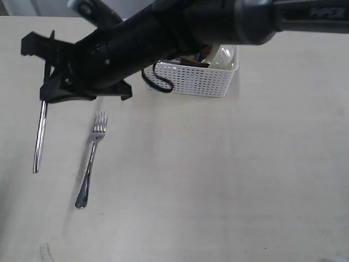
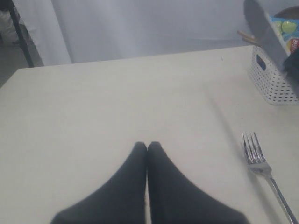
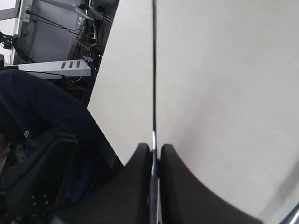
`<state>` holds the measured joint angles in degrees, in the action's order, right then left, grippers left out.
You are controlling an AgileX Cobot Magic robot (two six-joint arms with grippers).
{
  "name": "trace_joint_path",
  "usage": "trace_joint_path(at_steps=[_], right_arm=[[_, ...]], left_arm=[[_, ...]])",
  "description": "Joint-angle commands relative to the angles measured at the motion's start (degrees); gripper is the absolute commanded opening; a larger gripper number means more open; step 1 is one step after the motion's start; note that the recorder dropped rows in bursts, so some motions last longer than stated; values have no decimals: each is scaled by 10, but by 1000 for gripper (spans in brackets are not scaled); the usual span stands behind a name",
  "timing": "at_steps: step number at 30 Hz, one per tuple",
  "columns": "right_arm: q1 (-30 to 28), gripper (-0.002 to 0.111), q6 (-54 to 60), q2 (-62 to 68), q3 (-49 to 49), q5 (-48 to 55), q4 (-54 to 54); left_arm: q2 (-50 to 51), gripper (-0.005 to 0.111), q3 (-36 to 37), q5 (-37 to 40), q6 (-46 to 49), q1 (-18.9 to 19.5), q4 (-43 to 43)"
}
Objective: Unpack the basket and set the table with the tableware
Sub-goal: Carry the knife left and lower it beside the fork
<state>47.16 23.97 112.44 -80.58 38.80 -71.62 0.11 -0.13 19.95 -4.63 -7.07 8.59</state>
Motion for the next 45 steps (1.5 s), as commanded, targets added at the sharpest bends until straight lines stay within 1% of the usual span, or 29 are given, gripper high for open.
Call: trace_joint_path(at_steps=[1, 7, 13, 19, 39, 45], right_arm=[[8, 0, 9, 70, -20, -20, -64], [7, 0, 9, 130, -20, -25, -86], [3, 0, 9, 145, -20, -45, -89], [3, 0, 8, 169, -20, -27, -86], [2, 0, 8, 186, -20, -29, -77], [2, 0, -1, 186, -20, -31, -56]], left_arm=[[-1, 0, 1, 0, -1, -3, -1], [-1, 0, 1, 0, -1, -3, -1], [-1, 0, 1, 0, -1, -3, 0], [-1, 0, 1, 0, -1, -3, 1], [-1, 0, 1, 0, -1, -3, 1], [-1, 0, 1, 0, -1, -3, 1]])
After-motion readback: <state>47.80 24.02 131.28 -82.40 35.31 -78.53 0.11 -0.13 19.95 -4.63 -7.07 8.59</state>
